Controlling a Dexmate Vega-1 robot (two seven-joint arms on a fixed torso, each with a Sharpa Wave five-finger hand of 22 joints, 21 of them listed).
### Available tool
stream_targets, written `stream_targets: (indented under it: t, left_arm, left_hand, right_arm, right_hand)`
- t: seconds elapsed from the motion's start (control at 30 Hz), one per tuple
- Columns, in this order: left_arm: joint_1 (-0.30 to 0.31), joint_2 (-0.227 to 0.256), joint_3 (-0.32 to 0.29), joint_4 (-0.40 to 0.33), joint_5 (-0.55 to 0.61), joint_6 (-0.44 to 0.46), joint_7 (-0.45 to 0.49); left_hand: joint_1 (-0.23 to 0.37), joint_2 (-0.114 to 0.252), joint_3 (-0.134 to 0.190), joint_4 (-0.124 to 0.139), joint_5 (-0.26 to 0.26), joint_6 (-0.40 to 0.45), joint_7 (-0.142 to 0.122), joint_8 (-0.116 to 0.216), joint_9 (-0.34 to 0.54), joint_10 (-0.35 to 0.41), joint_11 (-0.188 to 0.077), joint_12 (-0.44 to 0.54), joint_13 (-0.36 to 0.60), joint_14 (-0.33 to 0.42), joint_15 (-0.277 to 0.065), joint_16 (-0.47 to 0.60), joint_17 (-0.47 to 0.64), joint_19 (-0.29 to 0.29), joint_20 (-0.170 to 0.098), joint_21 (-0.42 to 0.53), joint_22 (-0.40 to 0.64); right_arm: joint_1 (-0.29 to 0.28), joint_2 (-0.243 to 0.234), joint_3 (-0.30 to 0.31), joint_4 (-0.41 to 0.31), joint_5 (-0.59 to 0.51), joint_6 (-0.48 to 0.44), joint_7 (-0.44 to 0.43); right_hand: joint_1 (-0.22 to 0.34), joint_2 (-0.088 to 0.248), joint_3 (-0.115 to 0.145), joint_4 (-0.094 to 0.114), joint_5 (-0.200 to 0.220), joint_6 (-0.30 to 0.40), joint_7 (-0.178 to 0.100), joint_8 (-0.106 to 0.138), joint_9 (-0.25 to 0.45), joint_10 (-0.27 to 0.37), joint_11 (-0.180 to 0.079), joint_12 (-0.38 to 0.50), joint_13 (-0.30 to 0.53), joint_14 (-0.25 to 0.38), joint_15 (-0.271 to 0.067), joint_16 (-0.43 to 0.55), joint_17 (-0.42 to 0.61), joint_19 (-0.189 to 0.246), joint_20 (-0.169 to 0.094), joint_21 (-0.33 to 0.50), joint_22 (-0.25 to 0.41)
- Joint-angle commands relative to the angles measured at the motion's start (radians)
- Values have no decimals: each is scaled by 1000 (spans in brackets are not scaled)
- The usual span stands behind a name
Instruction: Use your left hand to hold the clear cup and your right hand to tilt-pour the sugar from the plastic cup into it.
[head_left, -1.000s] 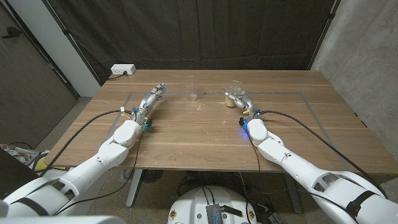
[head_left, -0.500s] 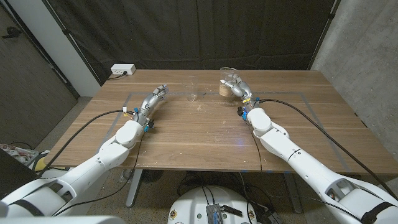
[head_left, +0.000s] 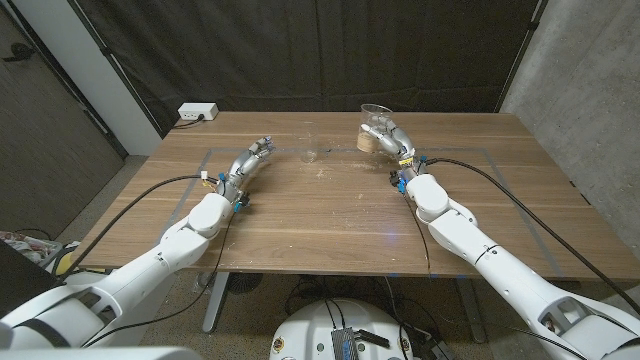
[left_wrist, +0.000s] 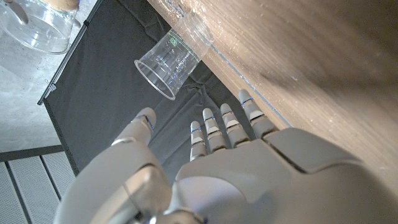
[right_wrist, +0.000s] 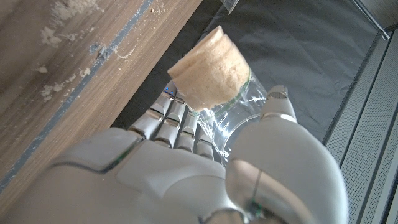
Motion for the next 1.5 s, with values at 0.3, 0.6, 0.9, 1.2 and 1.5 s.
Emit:
stream_targets:
  t: [0.3,0.6,0.9,1.2,1.5]
  left_arm:
    - [67,106,23,-237,278,271,310]
    - [56,127,55,-321,411,477,366]
    - [53,117,52,-317,398,503,359]
    - [43,101,60,-280,397,475,363]
    - [-20,71,99,-184,429,407,338]
  left_hand:
    - [6,-99,-50,-37,11,-82,16,-2,24,-104,-25,-19,33,-95,-49,-15,27,-28,-24,-15,6]
    - [27,-130,-79,-62,26,-139,47,4,46,-169,-17,-20,61,-151,-37,-18,47,-43,-43,-23,8]
    - [-8,-168,-204,-86,51,-242,122,-6,74,-275,30,-21,98,-232,9,-17,75,-98,-23,-54,6]
    - [-82,-165,-298,-71,62,-226,144,1,74,-273,44,-11,106,-242,16,-5,82,-116,-12,-71,3]
    - [-104,-162,-336,-70,67,-205,140,9,72,-258,38,-3,109,-239,14,1,84,-114,-17,-75,2]
  right_arm:
    - [-19,-4,14,14,7,28,9]
    - [-27,-3,13,9,6,19,3]
    - [-36,-5,15,-1,5,16,-2]
    - [-48,-10,18,-9,2,21,-7]
    - [-67,-15,23,-28,0,23,-17]
  right_hand:
    - [4,-1,9,3,5,10,2,13,11,5,1,-1,4,15,-165,-19,-8,4,-7,7,-1]
    - [1,2,12,6,5,10,4,16,16,8,0,-3,3,21,-163,-28,-15,0,-8,6,-3]
    - [1,6,14,7,6,11,4,18,19,11,1,-4,4,26,-161,-34,-20,-1,-9,6,-5]
    - [1,7,17,7,7,11,5,20,21,15,6,-6,5,30,-163,-42,-25,-3,-10,6,-7]
    - [0,11,20,8,7,12,6,21,24,17,-1,-8,6,32,-164,-49,-29,-3,-12,6,-9]
